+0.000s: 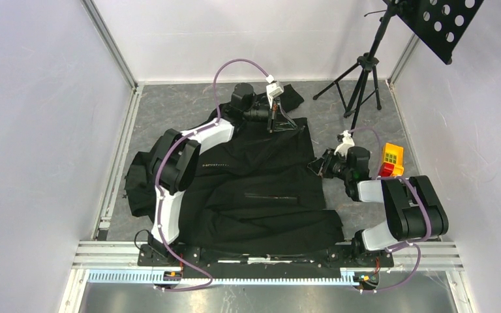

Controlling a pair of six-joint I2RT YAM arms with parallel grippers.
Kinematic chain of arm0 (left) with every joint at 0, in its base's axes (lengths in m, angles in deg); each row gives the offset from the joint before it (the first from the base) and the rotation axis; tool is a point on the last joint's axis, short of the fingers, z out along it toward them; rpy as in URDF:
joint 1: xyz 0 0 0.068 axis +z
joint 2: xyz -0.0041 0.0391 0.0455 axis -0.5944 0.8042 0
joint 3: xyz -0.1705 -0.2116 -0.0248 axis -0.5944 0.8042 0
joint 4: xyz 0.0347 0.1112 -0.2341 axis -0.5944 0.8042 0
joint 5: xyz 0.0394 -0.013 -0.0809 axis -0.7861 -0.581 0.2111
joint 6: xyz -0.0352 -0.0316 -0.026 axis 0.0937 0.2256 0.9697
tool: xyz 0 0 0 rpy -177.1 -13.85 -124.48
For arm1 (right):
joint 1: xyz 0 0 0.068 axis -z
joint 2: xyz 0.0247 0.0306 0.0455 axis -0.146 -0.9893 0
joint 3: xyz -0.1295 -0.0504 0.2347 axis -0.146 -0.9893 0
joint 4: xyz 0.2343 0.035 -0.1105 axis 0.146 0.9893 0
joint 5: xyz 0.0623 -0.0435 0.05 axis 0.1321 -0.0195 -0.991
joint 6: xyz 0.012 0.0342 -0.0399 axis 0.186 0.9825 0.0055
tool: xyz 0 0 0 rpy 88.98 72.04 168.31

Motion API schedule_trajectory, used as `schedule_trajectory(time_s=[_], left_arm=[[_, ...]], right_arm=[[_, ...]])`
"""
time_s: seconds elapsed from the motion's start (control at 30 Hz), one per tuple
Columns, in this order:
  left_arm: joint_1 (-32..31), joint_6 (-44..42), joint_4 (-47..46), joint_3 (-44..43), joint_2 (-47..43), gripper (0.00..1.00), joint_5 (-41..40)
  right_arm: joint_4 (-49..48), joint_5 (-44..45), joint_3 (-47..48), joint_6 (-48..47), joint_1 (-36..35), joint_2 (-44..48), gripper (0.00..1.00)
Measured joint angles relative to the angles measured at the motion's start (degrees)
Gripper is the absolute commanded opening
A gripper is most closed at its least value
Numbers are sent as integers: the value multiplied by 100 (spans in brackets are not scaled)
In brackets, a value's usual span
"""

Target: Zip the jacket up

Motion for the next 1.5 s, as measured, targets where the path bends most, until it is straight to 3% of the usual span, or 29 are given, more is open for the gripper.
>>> schedule_trajectory(time_s=[0.2,0.4,0.47,0.57,0.77,1.0,1.27,1.5], left_arm=[[-105,-509,461,278,-22,2,-306],[-168,-658,577,295,-22,2,-358],[-170,-688,595,297,-22,2,-363],[-170,-708,599,299,-22,2,-365],[-170,-726,603,299,-22,2,-361],[-170,-938,831,293,-22,2,-354],[-162,-2341,2684,-409,-22,2,107],[-68,-3703,4544,-1228,17,2,645]], right_arm=[[-68,348,4,474,173,-205,40],[-1049,684,-280,1362,181,-599,38],[-1401,822,-380,1613,181,-717,33],[-1720,1012,-481,1818,173,-852,3],[-2127,1123,-487,1860,170,-1084,0],[-2837,632,-494,1349,221,-1012,0],[-3200,-673,-601,483,219,-138,0],[-3504,-1379,-817,402,90,181,0]])
